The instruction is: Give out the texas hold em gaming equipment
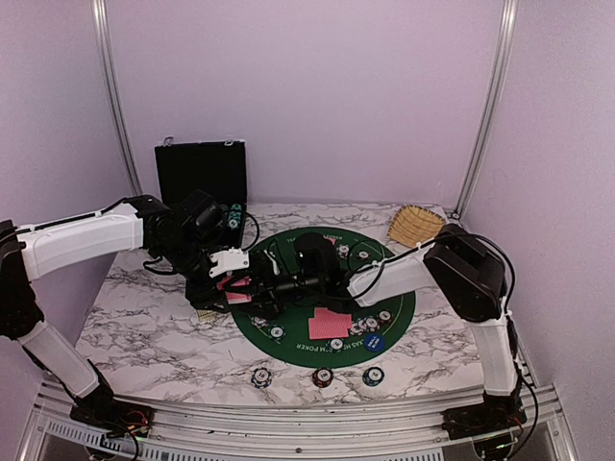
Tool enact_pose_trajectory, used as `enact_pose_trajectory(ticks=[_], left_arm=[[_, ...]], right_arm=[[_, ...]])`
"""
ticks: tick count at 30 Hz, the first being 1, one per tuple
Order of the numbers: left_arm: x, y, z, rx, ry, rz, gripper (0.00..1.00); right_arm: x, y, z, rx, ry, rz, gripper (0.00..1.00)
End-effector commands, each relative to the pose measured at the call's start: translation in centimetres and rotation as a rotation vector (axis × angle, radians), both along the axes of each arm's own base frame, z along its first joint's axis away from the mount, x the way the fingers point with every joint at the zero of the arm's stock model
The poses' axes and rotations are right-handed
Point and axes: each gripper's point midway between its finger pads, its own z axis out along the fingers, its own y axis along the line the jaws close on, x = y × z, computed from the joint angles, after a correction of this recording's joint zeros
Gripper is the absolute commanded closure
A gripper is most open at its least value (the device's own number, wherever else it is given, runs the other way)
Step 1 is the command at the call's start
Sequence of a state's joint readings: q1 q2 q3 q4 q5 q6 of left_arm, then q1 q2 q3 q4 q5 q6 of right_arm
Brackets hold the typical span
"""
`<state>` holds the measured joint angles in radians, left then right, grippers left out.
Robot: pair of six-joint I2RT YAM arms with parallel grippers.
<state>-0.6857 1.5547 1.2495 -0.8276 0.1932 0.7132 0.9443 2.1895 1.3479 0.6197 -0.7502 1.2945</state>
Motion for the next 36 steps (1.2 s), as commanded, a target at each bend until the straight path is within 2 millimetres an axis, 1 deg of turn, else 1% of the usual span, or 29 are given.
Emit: enact_pose_trajectory(ticks=[1, 6, 12, 16, 19, 24, 27, 29, 32, 36], left_arm=[[0.3, -0.4, 1.0, -0.022, -0.006, 0.005, 0.90], [0.3, -0.4, 1.1, -0.022, -0.007, 0.005, 0.90], [0.3, -0.3, 1.0, -0.017, -0.008, 0.005, 0.90], [0.3, -0.3, 1.0, -0.016, -0.013, 0.004, 0.90], [0.3, -0.2, 1.0, -0.013, -0.014, 0.001, 0.90], [0.3, -0.3, 1.0, -0.013, -0.013, 0.000, 0.90], [0.3, -0.3, 1.0, -0.015, -0.015, -0.001, 0.90], [0.3, -0.2, 1.0, -0.013, -0.015, -0.001, 0.90], [0.2, -0.2, 1.0, -0.011, -0.017, -0.002, 0.91], [0.2, 0.0, 0.8, -0.003, -0.018, -0.001, 0.91]], right_arm=[[0.0, 1.9, 1.7, 0.087, -0.012, 0.017, 0.12], [0.4, 2.8, 1.3, 0.103, 0.009, 0.015, 0.13], [0.7, 2.9, 0.2, 0.067, 0.018, 0.009, 0.16], [1.2, 2.0, -0.6, 0.007, -0.002, -0.019, 0.19], [1.5, 1.1, -1.2, -0.045, -0.031, -0.032, 0.19], [1.6, -0.5, -1.7, -0.060, -0.020, -0.051, 0.21], [1.6, -1.0, -1.6, -0.053, -0.015, -0.055, 0.23], [1.5, -1.1, -1.4, -0.047, -0.014, -0.051, 0.27], [1.3, -1.2, -0.7, -0.025, -0.015, -0.045, 0.33], [1.1, -1.7, 0.3, -0.010, -0.025, -0.045, 0.36]])
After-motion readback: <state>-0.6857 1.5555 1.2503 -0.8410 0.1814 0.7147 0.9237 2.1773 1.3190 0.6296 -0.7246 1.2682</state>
